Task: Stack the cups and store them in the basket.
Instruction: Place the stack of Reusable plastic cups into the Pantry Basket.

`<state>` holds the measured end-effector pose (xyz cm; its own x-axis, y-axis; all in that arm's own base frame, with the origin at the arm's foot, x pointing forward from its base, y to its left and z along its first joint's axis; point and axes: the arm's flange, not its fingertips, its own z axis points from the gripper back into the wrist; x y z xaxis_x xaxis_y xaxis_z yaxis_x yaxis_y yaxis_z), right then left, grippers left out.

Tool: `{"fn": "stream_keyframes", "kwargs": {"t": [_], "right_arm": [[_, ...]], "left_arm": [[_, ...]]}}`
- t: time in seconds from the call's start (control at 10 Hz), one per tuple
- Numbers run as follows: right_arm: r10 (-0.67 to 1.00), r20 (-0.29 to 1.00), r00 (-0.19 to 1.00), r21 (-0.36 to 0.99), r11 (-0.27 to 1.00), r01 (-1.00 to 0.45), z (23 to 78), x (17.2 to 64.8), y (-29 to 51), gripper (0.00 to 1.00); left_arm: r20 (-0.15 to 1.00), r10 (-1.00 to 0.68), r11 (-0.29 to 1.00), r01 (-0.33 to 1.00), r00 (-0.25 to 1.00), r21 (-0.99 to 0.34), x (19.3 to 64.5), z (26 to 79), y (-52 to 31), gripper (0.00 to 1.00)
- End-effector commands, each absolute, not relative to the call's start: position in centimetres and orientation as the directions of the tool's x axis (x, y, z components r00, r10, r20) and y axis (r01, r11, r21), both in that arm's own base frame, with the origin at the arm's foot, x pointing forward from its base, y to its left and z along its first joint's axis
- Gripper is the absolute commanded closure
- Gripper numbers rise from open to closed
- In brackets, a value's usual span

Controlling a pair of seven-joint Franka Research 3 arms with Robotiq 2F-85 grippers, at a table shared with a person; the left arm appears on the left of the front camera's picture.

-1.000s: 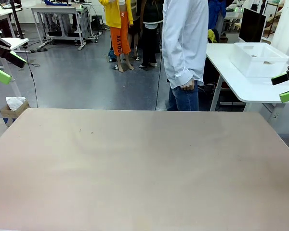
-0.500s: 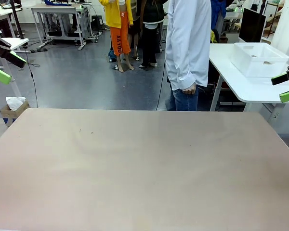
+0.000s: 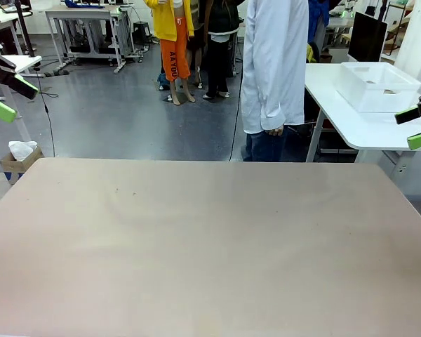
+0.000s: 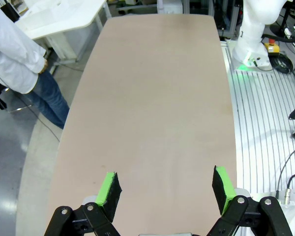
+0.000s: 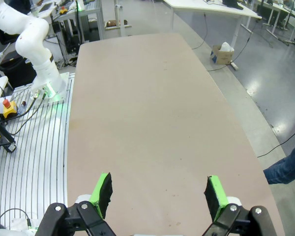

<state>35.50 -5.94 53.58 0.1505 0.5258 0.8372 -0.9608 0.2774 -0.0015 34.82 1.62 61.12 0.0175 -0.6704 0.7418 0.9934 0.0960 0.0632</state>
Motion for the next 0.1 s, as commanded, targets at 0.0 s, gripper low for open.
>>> {"fn": "stream_keyframes", "kwargs": {"t": [0.0], "right_arm": [[0.515, 0.847, 0.131, -0.016, 0.270, -0.963, 53.64, 35.51, -5.95, 0.00]], "left_arm": [[0.741, -0.671, 0.097, 0.994, 0.027, 0.052, 34.83, 61.44, 1.52, 0.03]]}}
